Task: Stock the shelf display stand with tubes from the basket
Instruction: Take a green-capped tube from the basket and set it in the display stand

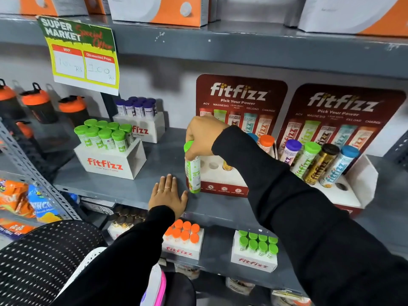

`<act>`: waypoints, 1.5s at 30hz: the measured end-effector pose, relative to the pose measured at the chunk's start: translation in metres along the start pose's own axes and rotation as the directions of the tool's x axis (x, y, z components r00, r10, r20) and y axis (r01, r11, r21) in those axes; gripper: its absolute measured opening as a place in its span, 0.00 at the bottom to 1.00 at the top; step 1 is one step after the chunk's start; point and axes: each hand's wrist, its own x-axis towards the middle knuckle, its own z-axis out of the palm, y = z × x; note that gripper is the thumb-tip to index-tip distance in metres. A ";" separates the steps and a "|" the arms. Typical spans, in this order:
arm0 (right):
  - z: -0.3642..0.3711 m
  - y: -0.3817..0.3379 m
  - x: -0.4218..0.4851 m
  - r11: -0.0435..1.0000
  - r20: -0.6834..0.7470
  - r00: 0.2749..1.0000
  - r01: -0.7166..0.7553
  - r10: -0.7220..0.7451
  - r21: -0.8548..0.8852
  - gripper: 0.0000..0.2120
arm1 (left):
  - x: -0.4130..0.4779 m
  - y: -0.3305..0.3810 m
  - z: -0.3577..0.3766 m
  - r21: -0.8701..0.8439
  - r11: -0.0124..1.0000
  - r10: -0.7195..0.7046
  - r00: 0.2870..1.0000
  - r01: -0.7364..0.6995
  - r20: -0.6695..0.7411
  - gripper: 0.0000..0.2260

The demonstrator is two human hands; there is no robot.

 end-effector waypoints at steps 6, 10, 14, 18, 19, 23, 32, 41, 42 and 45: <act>-0.008 0.005 0.000 0.998 0.065 0.998 -0.023 0.019 0.065 0.15 | 0.000 0.001 -0.001 -0.009 1.000 -0.001 1.000 0.001 0.002 0.29; -0.012 0.004 -0.005 0.998 0.008 0.999 -0.033 0.032 0.048 0.14 | -0.002 0.001 -0.003 0.001 1.000 0.004 1.000 -0.004 0.009 0.29; -0.015 0.011 0.004 0.994 -0.010 0.997 -0.080 0.081 0.078 0.13 | -0.002 0.003 -0.007 0.021 0.994 0.104 0.995 -0.104 0.015 0.28; -0.013 0.013 0.014 0.989 -0.091 0.987 -0.126 0.133 0.076 0.14 | -0.001 0.004 -0.011 0.014 0.985 0.170 0.984 -0.171 0.054 0.27; -0.012 0.013 0.015 0.987 -0.115 0.982 -0.144 0.152 0.074 0.14 | 0.000 0.003 -0.011 0.011 0.985 0.172 0.983 -0.172 0.059 0.27; -0.006 0.020 0.024 0.981 -0.134 0.972 -0.190 0.194 0.039 0.14 | 0.001 0.001 -0.011 0.007 0.984 0.179 0.982 -0.179 0.059 0.28; -0.004 0.033 0.029 0.949 -0.191 0.931 -0.315 0.312 0.011 0.18 | 0.000 0.001 -0.012 0.005 0.982 0.191 0.981 -0.191 0.038 0.28; 0.005 0.037 0.034 0.931 -0.149 0.926 -0.360 0.347 -0.067 0.16 | -0.001 0.002 -0.014 0.027 0.983 0.180 0.981 -0.182 0.066 0.28; 0.007 0.038 0.035 0.929 -0.141 0.926 -0.362 0.350 -0.075 0.16 | -0.001 0.003 -0.014 0.028 0.983 0.178 0.982 -0.180 0.070 0.28; 0.011 0.041 0.040 0.933 -0.129 0.930 -0.354 0.343 -0.071 0.16 | -0.001 0.003 -0.014 0.032 0.984 0.174 0.982 -0.177 0.070 0.28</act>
